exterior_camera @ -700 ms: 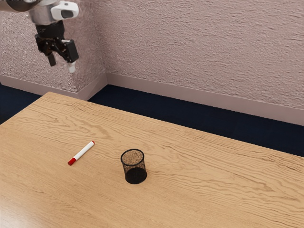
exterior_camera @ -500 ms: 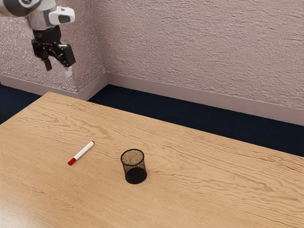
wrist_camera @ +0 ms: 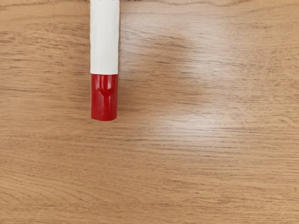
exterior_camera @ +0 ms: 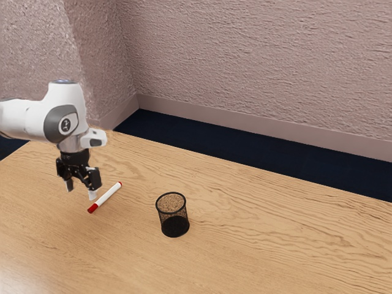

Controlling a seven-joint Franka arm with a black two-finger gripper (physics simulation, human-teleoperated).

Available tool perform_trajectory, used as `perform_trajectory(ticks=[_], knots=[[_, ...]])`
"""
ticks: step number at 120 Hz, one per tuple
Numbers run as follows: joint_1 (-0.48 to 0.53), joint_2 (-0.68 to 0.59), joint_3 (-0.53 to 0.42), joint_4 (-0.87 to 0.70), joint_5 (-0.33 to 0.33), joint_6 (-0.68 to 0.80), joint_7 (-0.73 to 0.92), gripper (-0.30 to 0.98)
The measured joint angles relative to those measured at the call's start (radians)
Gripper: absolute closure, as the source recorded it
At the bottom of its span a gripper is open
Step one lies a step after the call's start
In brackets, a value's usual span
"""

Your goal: Put the marker into the pen holder.

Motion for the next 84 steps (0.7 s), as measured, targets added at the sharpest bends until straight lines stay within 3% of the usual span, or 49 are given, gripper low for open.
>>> perform_trajectory(ticks=[28,45,60,84], knots=[[-0.025,0.104,-0.001,-0.034,-0.018,0.271,0.069,0.02],[-0.016,0.175,-0.001,0.018,-0.116,0.347,0.154,0.02],[0.0,0.226,0.001,0.045,-0.176,0.369,0.224,0.02],[0.006,0.26,0.002,0.14,-0.191,0.255,0.312,0.02]])
